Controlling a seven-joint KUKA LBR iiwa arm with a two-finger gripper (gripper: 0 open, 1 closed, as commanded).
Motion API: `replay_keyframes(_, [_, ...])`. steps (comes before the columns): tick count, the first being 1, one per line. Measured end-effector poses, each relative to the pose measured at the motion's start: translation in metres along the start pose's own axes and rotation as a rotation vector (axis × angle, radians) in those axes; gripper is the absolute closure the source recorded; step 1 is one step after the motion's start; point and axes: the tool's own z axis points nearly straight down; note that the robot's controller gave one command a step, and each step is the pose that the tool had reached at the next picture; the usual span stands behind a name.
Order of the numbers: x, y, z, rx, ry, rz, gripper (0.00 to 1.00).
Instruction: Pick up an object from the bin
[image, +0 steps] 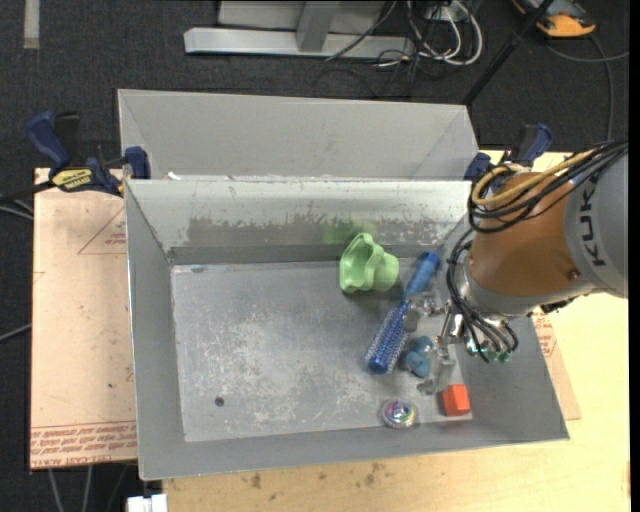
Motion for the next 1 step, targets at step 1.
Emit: replay_keyframes(1, [-0.0546, 0.0290, 0.0408, -0.002, -0.013, 0.168, 0.00])
